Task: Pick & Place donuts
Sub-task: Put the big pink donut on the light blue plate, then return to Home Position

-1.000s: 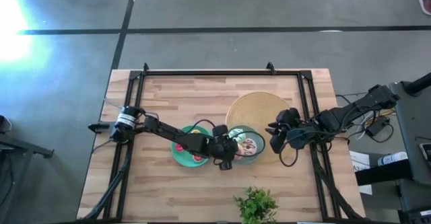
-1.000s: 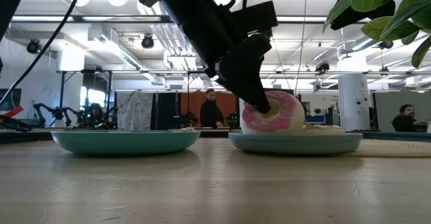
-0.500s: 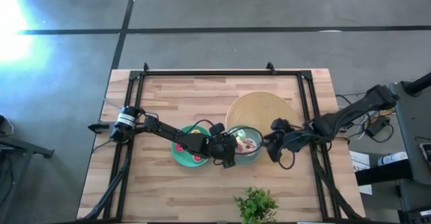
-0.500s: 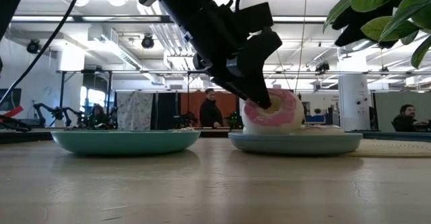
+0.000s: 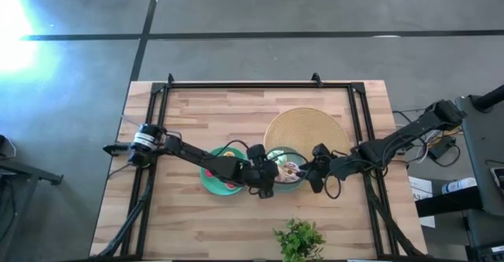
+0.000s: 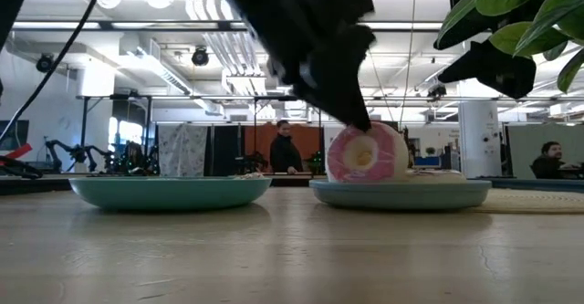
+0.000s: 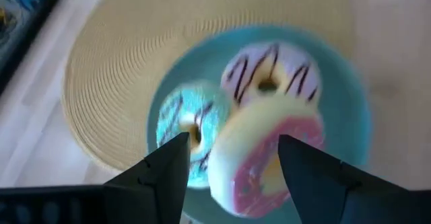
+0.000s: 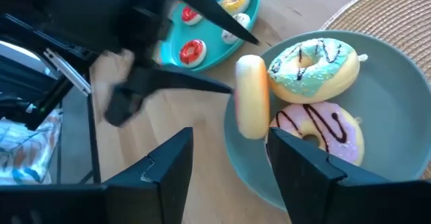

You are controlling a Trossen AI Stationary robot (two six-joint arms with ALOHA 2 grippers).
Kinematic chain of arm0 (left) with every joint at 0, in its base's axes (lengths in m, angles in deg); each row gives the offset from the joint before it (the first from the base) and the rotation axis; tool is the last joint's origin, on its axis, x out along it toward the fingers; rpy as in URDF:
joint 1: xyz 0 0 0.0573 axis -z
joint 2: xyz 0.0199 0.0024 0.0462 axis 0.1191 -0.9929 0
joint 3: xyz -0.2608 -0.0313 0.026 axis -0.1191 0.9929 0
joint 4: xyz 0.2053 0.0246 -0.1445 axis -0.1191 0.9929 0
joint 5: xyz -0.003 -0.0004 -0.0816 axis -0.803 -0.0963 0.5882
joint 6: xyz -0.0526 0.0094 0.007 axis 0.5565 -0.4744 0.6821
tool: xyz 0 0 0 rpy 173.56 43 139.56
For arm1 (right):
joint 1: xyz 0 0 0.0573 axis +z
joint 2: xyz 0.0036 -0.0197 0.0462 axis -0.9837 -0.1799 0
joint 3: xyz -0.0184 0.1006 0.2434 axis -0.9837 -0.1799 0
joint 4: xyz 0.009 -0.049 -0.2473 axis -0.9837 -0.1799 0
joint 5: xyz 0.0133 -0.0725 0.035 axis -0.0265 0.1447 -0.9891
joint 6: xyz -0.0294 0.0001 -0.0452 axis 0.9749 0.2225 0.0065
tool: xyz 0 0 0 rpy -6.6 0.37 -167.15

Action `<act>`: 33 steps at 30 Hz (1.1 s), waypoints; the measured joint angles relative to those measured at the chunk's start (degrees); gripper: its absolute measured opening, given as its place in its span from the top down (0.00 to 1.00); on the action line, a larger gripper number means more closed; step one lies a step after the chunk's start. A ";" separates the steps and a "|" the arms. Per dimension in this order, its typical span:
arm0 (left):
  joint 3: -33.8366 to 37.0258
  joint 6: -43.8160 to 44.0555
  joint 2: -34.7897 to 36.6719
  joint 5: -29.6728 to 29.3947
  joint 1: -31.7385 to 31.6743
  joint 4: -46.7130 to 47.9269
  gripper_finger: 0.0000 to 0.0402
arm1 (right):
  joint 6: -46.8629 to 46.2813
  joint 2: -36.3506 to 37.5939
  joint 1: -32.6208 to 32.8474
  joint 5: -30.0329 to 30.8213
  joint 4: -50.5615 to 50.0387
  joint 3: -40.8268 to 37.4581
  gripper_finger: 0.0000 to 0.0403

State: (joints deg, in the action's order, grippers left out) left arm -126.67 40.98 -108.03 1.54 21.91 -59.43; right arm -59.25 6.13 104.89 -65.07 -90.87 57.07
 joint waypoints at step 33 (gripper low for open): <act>13.35 19.36 18.92 35.34 -6.75 -5.53 0.50 | 8.01 15.19 -0.79 3.64 -22.06 0.28 0.59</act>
State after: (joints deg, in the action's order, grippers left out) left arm -113.32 60.33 -89.10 36.88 15.16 -64.96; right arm -51.24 21.32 104.11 -61.43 -112.93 57.35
